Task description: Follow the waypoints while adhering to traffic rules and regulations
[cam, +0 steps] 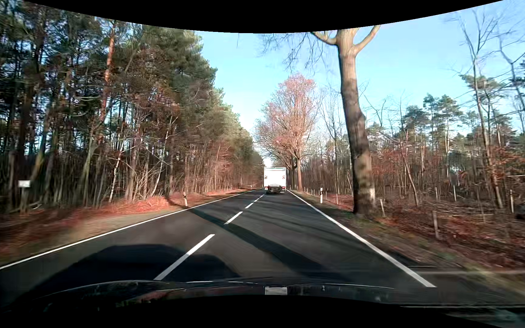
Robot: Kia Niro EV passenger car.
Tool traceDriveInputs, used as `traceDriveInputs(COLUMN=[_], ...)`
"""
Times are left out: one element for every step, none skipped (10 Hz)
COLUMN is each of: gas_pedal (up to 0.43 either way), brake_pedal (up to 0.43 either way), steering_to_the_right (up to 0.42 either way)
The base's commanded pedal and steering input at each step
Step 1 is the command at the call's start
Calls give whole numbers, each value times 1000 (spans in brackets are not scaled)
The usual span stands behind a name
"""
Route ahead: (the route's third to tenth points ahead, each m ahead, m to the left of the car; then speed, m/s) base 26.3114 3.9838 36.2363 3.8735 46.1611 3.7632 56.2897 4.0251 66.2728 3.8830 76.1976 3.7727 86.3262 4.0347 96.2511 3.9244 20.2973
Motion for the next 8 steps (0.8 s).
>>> traceDriveInputs(gas_pedal=[138, 130, 130, 118, 110, 110, 98, 98], brake_pedal=[0, 0, 0, 0, 0, 0, 0, 0], steering_to_the_right=[-1, -1, -1, -1, -1, -1, -1, -1])
